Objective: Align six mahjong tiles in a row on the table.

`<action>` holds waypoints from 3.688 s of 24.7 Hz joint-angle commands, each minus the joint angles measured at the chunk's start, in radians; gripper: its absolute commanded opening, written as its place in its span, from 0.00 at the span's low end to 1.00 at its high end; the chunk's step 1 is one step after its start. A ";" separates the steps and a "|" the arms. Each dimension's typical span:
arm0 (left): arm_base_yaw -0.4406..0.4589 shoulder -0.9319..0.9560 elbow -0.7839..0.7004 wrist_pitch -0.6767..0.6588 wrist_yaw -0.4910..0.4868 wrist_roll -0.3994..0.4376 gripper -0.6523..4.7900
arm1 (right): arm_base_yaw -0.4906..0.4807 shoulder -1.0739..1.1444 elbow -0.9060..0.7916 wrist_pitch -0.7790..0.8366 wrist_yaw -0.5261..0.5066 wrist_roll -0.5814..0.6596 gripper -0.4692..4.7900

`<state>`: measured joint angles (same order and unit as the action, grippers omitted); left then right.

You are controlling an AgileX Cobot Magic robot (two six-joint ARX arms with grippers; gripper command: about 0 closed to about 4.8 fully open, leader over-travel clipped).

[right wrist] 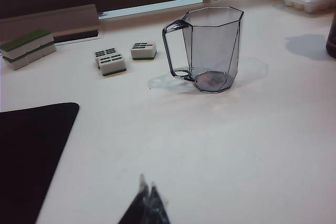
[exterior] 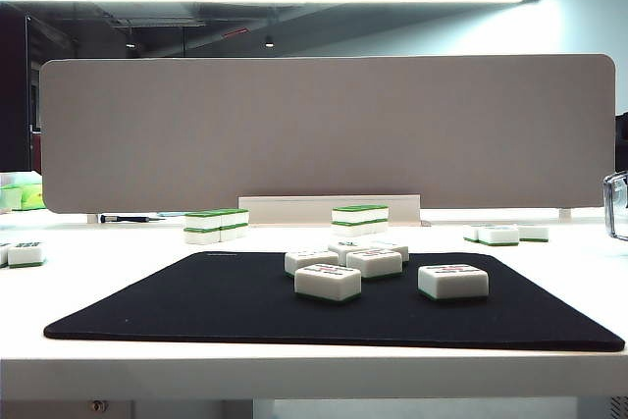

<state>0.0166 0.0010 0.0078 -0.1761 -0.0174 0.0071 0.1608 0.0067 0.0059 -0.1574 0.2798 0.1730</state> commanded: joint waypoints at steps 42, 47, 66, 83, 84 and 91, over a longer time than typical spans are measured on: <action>0.002 0.000 -0.002 -0.012 0.018 -0.026 0.22 | 0.001 -0.008 0.438 -0.246 -0.185 -0.017 0.09; 0.002 0.000 -0.002 -0.010 0.024 -0.066 0.22 | 0.001 -0.008 0.533 -0.383 -0.347 -0.026 0.09; 0.002 0.000 -0.002 -0.010 0.021 -0.182 0.22 | 0.024 -0.006 0.705 -0.666 -0.661 0.063 0.09; 0.002 0.000 -0.001 -0.010 0.041 -0.180 0.22 | 0.026 -0.005 0.738 -0.773 -0.716 0.063 0.09; 0.002 0.000 -0.001 -0.010 0.041 -0.180 0.22 | 0.026 -0.005 0.738 -0.772 -0.715 0.063 0.09; 0.002 0.000 -0.001 -0.010 0.045 -0.180 0.22 | 0.024 0.015 0.725 -0.734 -0.716 0.068 0.09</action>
<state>0.0166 0.0010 0.0078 -0.1761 0.0166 -0.1738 0.1860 0.0181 0.7303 -0.9199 -0.4320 0.2379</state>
